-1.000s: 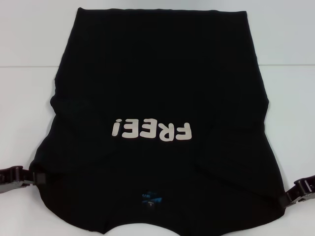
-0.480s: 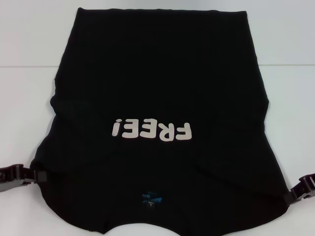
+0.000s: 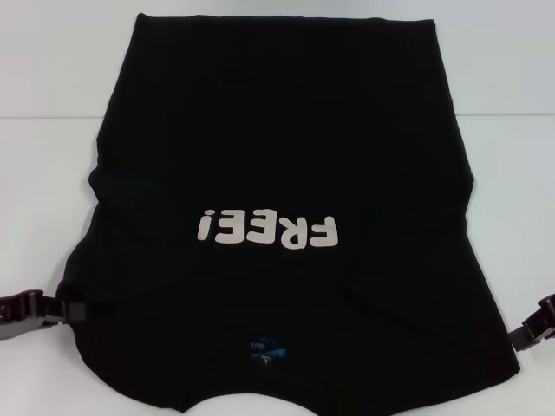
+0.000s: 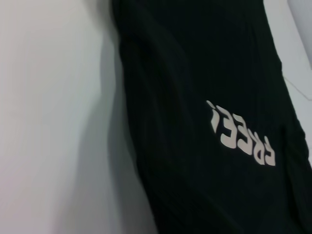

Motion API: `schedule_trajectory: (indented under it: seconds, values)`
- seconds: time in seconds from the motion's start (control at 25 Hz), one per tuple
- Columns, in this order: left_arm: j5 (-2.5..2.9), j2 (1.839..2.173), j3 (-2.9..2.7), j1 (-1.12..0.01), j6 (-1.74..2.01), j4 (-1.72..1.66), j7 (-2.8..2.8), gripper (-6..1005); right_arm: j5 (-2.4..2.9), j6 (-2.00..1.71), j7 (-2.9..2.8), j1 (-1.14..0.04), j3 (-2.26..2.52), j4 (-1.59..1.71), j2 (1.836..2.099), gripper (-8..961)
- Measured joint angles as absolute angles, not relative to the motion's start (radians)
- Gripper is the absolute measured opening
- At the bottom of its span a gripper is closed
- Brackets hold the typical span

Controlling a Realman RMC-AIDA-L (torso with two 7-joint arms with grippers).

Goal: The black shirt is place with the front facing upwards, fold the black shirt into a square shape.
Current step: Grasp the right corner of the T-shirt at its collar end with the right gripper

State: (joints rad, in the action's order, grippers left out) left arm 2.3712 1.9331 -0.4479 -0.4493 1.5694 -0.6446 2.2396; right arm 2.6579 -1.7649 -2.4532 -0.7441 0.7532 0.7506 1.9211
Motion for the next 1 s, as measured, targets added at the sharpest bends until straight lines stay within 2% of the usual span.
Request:
schedule_trajectory:
  seconds: [0.44,0.68,0.76,0.96,1.0]
  values:
    - [2.359,1.930,-0.448,-0.448,1.575,-0.643,2.243,14,2.673,-1.729,-2.492,-0.740,0.756,0.751,1.905,106]
    - [2.359,1.932,-0.448,-0.451,1.574,-0.643,2.242,14,2.687,-1.749,-2.502,-0.748,0.758,0.752,1.910,117]
    - [2.359,1.933,-0.448,-0.452,1.573,-0.643,2.242,14,2.689,-1.749,-2.504,-0.748,0.759,0.752,1.911,335]
    - [2.357,1.935,-0.448,-0.454,1.568,-0.643,2.240,14,2.692,-1.748,-2.507,-0.741,0.761,0.752,1.912,557]
    - [2.356,1.935,-0.448,-0.454,1.567,-0.643,2.240,14,2.693,-1.749,-2.507,-0.739,0.761,0.752,1.913,564]
